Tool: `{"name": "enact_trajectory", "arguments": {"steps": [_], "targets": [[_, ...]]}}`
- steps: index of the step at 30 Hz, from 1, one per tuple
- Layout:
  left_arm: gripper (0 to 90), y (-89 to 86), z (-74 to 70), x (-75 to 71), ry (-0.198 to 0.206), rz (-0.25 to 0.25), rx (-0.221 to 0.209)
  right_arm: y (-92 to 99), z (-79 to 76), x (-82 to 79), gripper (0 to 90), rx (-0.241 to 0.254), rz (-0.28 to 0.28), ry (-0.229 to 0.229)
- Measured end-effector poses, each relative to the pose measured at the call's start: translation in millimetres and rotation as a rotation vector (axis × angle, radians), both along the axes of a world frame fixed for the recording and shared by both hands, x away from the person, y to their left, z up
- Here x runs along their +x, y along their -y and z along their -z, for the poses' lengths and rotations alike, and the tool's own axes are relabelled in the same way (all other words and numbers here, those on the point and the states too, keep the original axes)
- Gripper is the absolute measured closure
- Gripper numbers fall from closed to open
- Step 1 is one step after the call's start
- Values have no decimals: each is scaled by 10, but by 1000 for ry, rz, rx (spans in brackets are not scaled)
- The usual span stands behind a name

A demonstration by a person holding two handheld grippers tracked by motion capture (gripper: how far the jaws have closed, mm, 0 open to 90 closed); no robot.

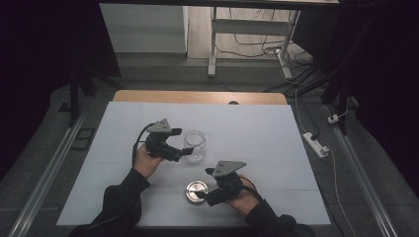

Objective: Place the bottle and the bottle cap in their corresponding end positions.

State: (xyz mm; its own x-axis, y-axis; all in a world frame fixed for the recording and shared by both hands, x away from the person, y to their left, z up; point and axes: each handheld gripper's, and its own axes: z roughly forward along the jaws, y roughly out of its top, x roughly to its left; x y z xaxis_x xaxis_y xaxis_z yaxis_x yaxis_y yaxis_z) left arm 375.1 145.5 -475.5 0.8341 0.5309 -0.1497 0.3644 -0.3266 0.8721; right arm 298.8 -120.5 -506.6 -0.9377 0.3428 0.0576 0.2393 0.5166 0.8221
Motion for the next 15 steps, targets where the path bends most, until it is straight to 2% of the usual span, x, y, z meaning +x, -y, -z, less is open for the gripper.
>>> {"name": "enact_trajectory", "arguments": {"steps": [3, 7, 10, 15], "targets": [[51, -16, -4, -30, -9, 0, 18, 45, -26, 18, 135, 10, 13, 2], [42, -13, 10, -93, -8, 2, 67, 89, -61, 19, 114, 19, 21, -4], [37, -24, 16, -141, -12, 2, 73, 127, -77, 13, 99, 20, 25, -20], [32, -79, 40, -251, -28, -4, 72, 194, -113, -2, 86, 18, 32, -20]]}}
